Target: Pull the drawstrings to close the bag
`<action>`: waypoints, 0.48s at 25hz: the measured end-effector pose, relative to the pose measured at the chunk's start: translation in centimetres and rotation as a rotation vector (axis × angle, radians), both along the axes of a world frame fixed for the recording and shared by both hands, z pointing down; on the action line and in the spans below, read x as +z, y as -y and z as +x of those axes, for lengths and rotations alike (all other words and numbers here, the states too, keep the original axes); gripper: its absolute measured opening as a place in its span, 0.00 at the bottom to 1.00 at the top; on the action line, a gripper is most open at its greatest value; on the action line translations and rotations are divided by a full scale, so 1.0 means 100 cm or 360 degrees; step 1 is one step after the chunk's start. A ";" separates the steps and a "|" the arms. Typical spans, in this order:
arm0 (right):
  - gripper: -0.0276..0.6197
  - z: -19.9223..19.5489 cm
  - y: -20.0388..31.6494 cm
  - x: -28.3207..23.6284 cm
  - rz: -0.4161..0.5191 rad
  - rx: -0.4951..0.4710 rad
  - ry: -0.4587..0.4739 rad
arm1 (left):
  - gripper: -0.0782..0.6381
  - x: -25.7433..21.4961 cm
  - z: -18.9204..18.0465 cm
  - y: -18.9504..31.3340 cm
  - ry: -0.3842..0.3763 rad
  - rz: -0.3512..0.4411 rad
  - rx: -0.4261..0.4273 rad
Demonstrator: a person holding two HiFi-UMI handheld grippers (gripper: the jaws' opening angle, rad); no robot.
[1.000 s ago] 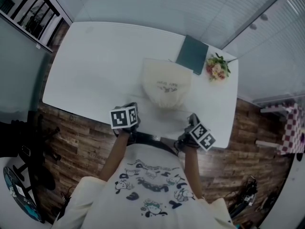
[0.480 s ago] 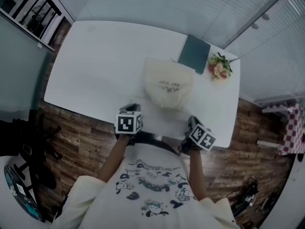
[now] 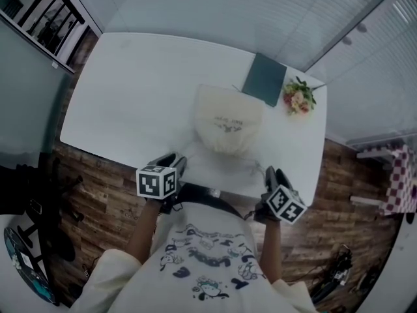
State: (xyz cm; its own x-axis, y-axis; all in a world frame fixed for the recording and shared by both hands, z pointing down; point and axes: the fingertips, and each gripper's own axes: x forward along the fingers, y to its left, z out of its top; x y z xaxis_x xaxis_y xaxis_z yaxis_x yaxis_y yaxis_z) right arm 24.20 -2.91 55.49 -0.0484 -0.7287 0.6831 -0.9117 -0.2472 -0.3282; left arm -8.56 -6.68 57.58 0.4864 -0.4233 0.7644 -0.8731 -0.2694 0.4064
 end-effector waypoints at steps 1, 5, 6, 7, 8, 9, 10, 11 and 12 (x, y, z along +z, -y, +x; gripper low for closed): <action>0.30 0.000 0.004 -0.009 0.0037 -0.0009 -0.0015 | 0.35 -0.006 0.001 0.001 -0.0021 0.0021 0.0011; 0.30 -0.012 0.028 -0.046 0.0195 -0.0088 -0.0103 | 0.35 -0.042 0.014 0.016 -0.0050 0.0218 0.0065; 0.30 -0.014 0.034 -0.056 0.0241 -0.0096 -0.0140 | 0.35 -0.052 0.021 0.022 -0.0059 0.0283 0.0091; 0.29 -0.017 0.040 -0.067 0.0291 -0.0097 -0.0184 | 0.35 -0.063 0.029 0.026 -0.0077 0.0346 0.0121; 0.25 -0.019 0.046 -0.078 0.0343 -0.0096 -0.0233 | 0.34 -0.073 0.036 0.031 -0.0101 0.0404 0.0144; 0.22 -0.022 0.051 -0.089 0.0395 -0.0103 -0.0287 | 0.34 -0.083 0.042 0.036 -0.0125 0.0457 0.0153; 0.21 -0.027 0.057 -0.098 0.0448 -0.0124 -0.0344 | 0.34 -0.093 0.047 0.041 -0.0144 0.0510 0.0149; 0.21 -0.032 0.062 -0.107 0.0502 -0.0156 -0.0400 | 0.34 -0.104 0.050 0.046 -0.0153 0.0566 0.0138; 0.21 -0.038 0.067 -0.116 0.0554 -0.0188 -0.0451 | 0.33 -0.114 0.053 0.050 -0.0148 0.0629 0.0125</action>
State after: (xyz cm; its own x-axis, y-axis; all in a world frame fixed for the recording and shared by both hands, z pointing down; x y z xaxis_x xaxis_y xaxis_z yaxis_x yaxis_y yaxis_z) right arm 20.36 -9.59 43.94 0.0089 -0.9177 0.3971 -0.9927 -0.0559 -0.1069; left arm -3.26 -11.72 46.17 0.5883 -0.6343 0.5016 -0.8081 -0.4851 0.3342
